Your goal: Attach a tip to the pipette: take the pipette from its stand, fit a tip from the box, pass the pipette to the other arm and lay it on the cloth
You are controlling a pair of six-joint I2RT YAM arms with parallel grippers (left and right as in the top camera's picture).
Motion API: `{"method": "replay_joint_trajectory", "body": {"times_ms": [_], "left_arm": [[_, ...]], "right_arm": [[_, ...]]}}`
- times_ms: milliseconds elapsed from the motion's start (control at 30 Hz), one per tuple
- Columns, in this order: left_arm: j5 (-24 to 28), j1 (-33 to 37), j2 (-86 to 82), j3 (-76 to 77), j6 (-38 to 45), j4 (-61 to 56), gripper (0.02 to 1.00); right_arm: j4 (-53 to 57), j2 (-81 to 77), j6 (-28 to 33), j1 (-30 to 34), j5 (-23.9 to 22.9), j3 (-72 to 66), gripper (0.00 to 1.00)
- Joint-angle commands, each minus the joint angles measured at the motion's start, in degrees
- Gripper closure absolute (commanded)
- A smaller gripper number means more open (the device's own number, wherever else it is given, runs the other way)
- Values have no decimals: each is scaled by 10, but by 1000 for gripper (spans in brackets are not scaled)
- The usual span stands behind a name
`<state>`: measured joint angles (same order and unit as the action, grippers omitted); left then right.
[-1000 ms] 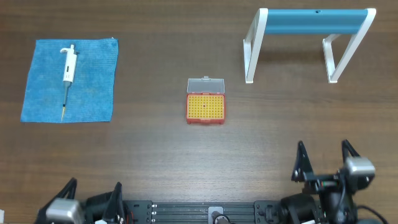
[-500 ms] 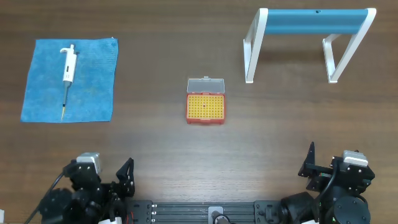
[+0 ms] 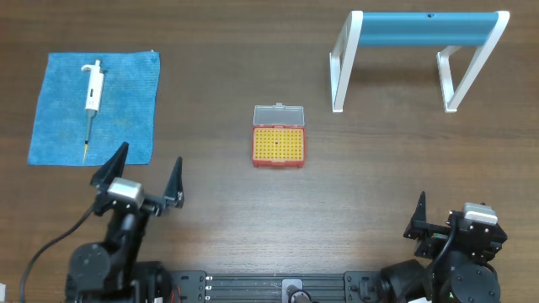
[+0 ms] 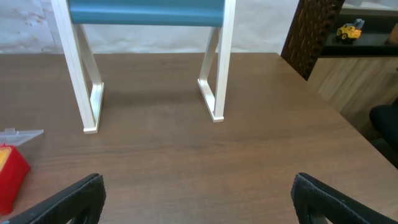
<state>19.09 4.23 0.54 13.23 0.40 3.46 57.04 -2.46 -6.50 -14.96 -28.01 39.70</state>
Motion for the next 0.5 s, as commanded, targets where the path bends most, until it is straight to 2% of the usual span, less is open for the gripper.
{"method": "replay_joint_trajectory", "body": {"times_ms": [33, 233, 500], "left_arm": [[-40, -1, -3, -128, 20, -139, 73], [-50, -1, -3, -129, 20, -1, 69], [-50, -1, -2, -129, 20, 0, 69]], "right_arm": [[-1, -2, 6, -1, -9, -1, 36], [-1, -2, 6, -1, -9, -1, 36], [-1, -2, 6, -1, -9, -1, 36]]}}
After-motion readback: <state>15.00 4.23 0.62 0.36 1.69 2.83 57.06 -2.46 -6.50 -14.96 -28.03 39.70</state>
